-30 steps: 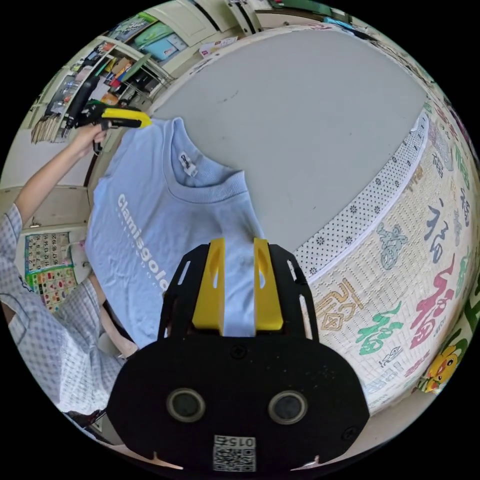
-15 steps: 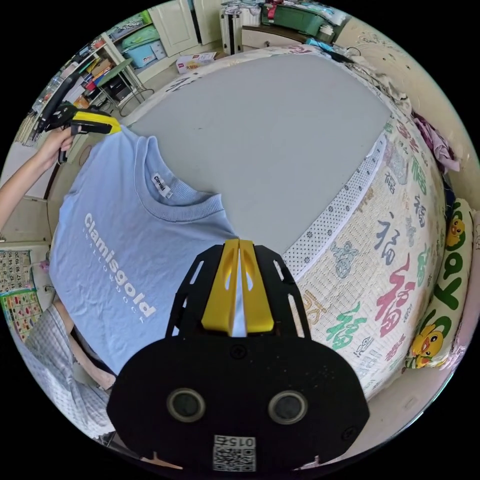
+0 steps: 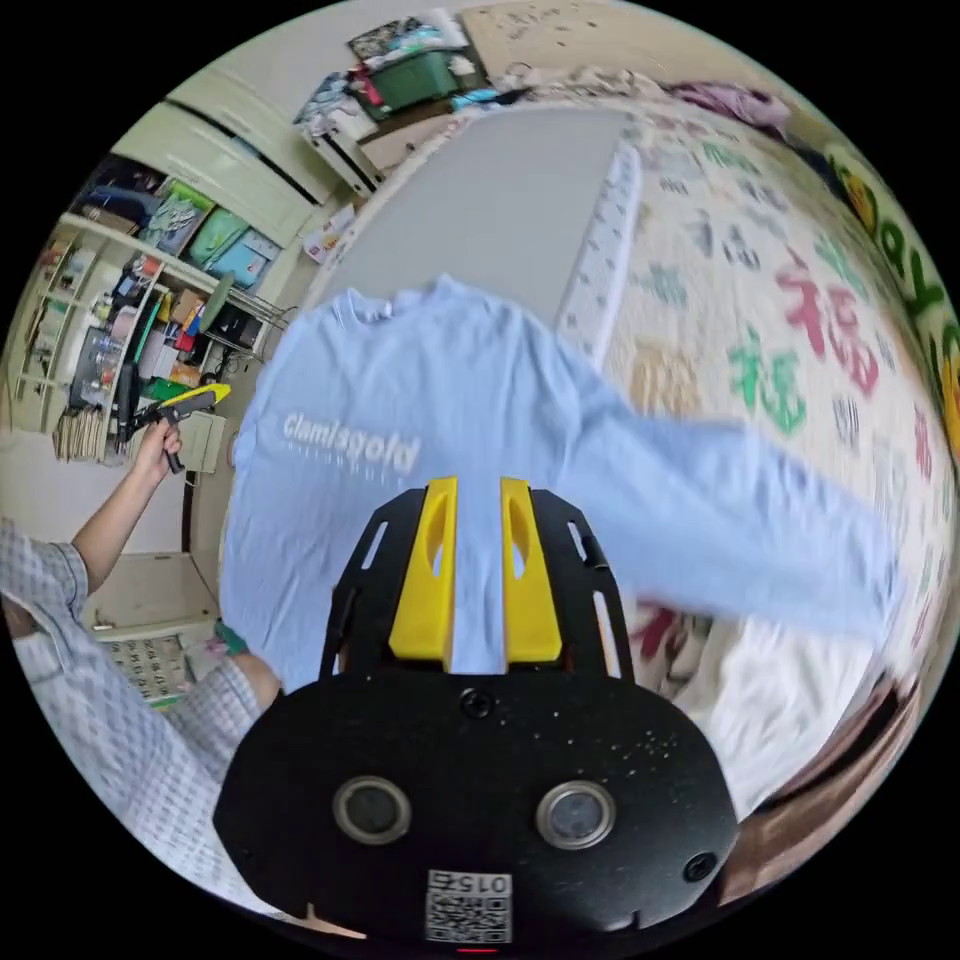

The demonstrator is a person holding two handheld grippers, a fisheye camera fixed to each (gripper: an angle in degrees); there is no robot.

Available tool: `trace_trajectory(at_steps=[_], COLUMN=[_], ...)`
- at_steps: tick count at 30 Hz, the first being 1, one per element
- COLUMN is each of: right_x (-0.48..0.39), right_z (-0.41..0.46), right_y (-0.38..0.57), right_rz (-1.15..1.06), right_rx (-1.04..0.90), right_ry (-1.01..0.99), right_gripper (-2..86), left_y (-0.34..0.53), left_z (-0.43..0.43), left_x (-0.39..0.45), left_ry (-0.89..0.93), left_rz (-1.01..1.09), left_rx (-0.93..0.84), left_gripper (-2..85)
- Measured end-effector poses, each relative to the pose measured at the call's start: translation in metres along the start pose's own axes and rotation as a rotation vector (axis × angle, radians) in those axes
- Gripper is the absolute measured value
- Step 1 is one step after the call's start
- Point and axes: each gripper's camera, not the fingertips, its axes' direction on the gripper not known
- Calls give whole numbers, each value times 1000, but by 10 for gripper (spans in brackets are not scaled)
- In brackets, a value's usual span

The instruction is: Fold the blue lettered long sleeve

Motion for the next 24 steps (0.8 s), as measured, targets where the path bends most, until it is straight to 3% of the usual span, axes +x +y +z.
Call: trace_trajectory(at_steps=[5,8,10,12,14,18,24], right_x=[12,6,-2,-6,-5,-8,7], right_z=[44,82,109,136,157,175,211], right_y=[233,320,348,363,371,378,405], right_rz=[361,557,593,640,698,587,605], right_rx=[-280,-379,-421,-451,-456,-536,-534], right_ry=[-2,-82,-97,-138,-143,-18,-165], right_gripper=[117,138,150,156,127,78,54], left_y=[179,279,317,340,347,351,357], left_z=[-5,6,11,4,2,2,12], left_x=[-35,-43,-41,-41,-39,-22,-10], left_ry=[48,127,149,150,144,129,107], left_rz=[-319,-520,-583,-658,-651,-509,-457], left_rx=[-298,-462,-479,-360,-338,-453,-518], left_gripper=[82,86,85,84,85,87,59])
